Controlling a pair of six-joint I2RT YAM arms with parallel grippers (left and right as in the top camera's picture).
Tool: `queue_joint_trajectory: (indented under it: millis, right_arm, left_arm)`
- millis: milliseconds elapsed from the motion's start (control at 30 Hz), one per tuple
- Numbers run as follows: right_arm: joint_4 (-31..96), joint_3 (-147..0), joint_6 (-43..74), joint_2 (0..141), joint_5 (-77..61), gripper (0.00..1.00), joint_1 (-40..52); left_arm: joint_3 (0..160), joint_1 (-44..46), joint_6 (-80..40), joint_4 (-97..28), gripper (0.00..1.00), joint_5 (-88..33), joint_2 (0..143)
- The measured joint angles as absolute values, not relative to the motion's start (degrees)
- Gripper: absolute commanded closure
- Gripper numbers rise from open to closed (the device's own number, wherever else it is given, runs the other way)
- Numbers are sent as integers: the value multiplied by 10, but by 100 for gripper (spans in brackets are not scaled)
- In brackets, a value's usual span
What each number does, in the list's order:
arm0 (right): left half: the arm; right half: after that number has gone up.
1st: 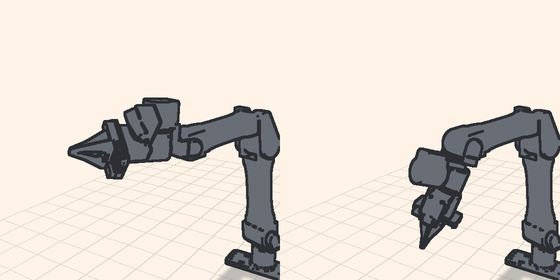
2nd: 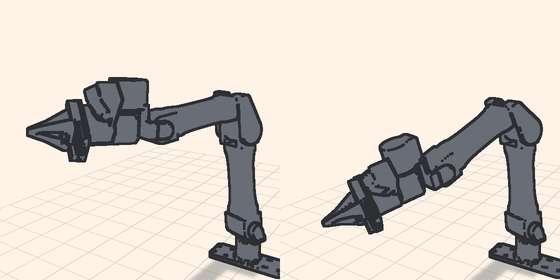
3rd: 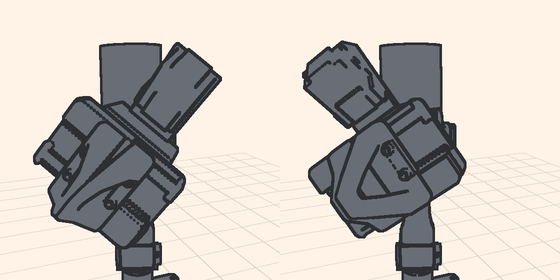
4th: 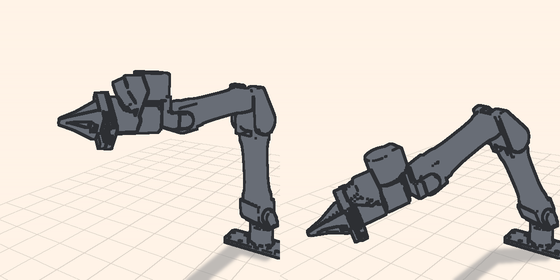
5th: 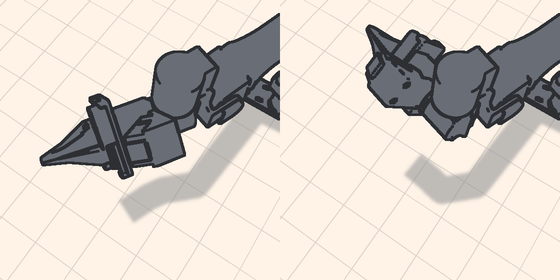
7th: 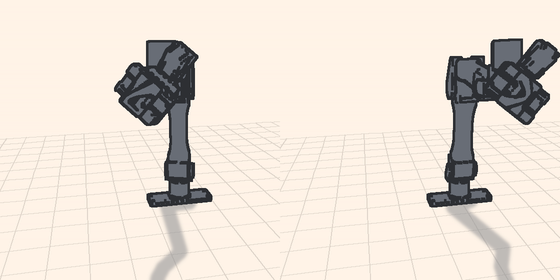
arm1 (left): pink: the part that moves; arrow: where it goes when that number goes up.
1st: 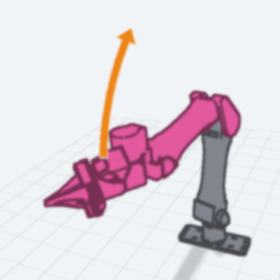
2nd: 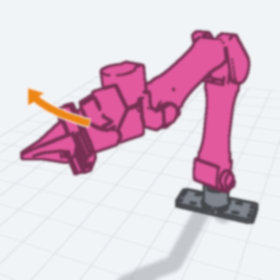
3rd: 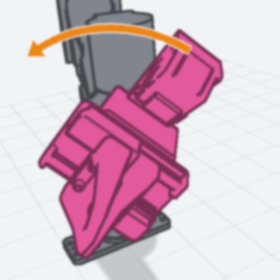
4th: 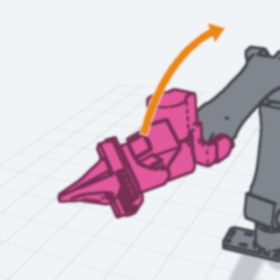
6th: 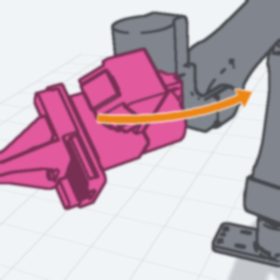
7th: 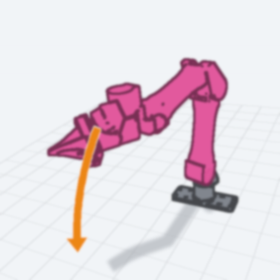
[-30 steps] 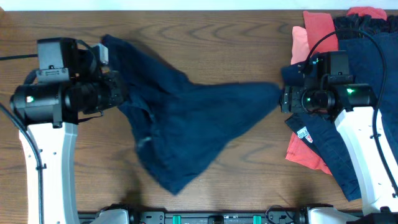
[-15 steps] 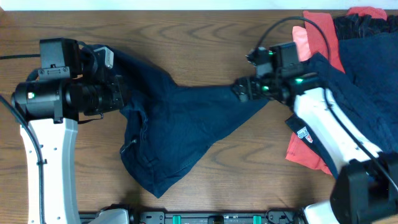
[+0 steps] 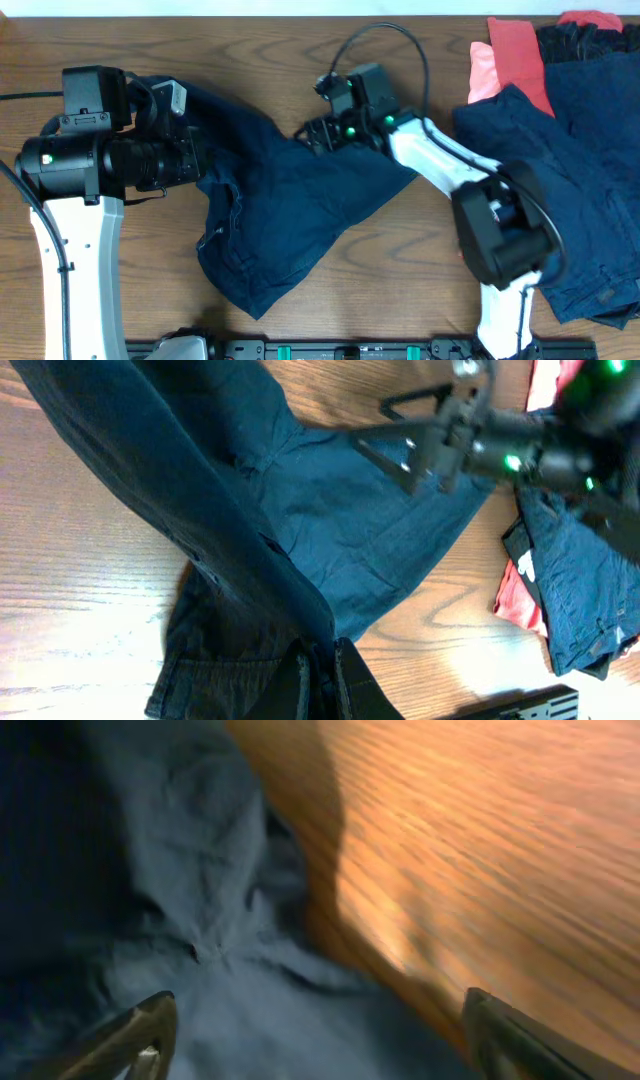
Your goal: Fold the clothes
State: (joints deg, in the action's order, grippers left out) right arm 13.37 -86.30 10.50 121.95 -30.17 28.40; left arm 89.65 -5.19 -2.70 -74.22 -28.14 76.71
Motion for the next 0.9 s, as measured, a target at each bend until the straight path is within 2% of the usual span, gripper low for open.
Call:
queue_joint_trajectory:
  millis: [100,267,333,500,533,567,600,633,667,900]
  right_arm:
    - [166,-950,118,1267,-321,11,296]
    - [184,-1057,151,1329,-354,21,313]
    - [184,-1075,165,1348,-367,28,317]
    - [185,-1083,200,1394,-381,32,328]
    - [185,-1083,203,1403,-384,38,330]
    - [185,-1083,204,1411,-388,50,330]
    - [185,-1082,206,1418,-391,66,331]
    - [186,-1082,210,1422,-394,87,333]
    - [187,-1082,213,1425,-396,99,333]
    - [190,-1083,218,1426,-396,99,329]
  left_arm:
    - [896,-52,-27,-742,94,-281,767]
    - [896,-52,-27,-743,94,-281,767]
    - [896,-52,-27,-743,94,-281,767]
    - [896,-52,-27,-743,94,-281,767]
    - [896,-52,-27,-743,94,-281,767]
    - [896,-52,-27,-743,94,-281,767]
    - [896,-52,-27,-743,94,-281,767]
    - [895,-52,-27,-743,94,-281,767]
    - [895,-52,-27,-743,94,-281,767]
    - [895,-52,-27,-738,94,-281,768]
